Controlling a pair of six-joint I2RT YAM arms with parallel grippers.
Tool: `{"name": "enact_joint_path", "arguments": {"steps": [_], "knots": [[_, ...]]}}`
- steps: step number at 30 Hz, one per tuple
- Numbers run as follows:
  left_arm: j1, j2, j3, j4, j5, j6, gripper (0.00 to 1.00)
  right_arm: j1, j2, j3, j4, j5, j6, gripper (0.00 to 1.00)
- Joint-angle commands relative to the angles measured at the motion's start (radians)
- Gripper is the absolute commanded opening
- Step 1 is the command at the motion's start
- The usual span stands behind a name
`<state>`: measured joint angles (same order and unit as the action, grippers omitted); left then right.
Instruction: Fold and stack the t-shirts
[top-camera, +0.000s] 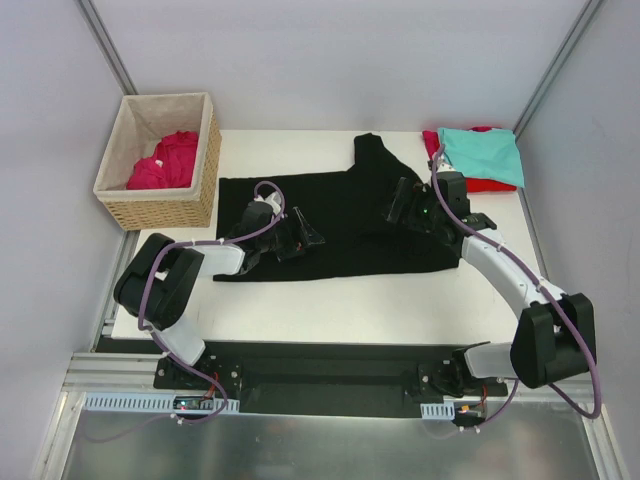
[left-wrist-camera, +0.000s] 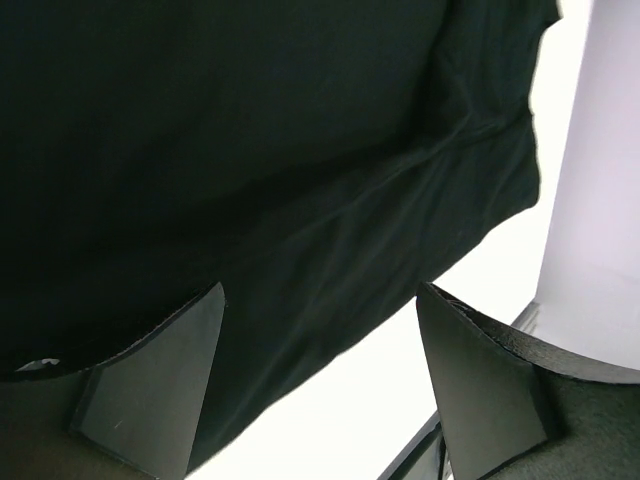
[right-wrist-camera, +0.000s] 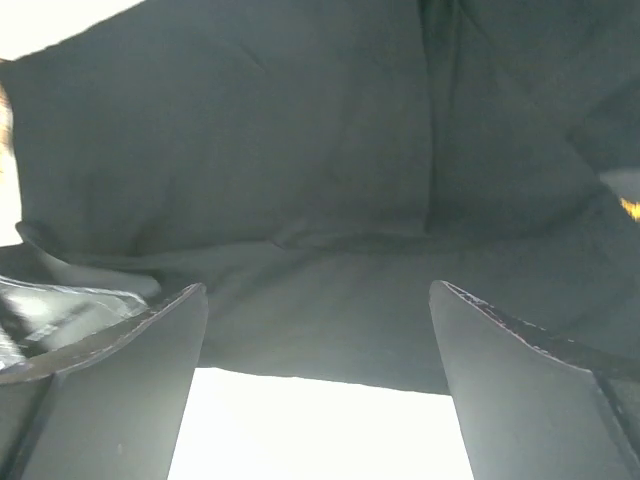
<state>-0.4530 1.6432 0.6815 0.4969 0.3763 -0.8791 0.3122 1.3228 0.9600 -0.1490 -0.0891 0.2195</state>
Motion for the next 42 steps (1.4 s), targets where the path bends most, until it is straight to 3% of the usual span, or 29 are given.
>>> {"name": "enact_joint_path", "arguments": {"steps": [1,5,11,17,32,42], "knots": [[-0.013,0.035,0.052,0.155,0.042,-0.029,0.77,-0.005,0.067,0.029,-0.060,-0.001,-0.003,0.97],[-0.013,0.030,0.036,0.152,0.027,-0.020,0.77,-0.005,0.153,0.045,-0.040,-0.047,0.020,0.97],[-0.012,0.014,0.027,0.117,0.018,-0.009,0.77,-0.005,0.239,0.074,-0.031,-0.067,0.038,0.71],[-0.012,0.007,0.026,0.106,0.016,-0.004,0.77,-0.004,0.292,0.095,-0.023,-0.081,0.052,0.56],[-0.012,0.035,-0.026,0.126,-0.007,0.000,0.77,-0.013,0.328,0.100,-0.021,-0.052,0.049,0.61],[-0.012,0.082,-0.134,0.253,0.019,-0.049,0.76,-0.038,0.332,0.102,-0.024,-0.029,0.061,0.61]]}}
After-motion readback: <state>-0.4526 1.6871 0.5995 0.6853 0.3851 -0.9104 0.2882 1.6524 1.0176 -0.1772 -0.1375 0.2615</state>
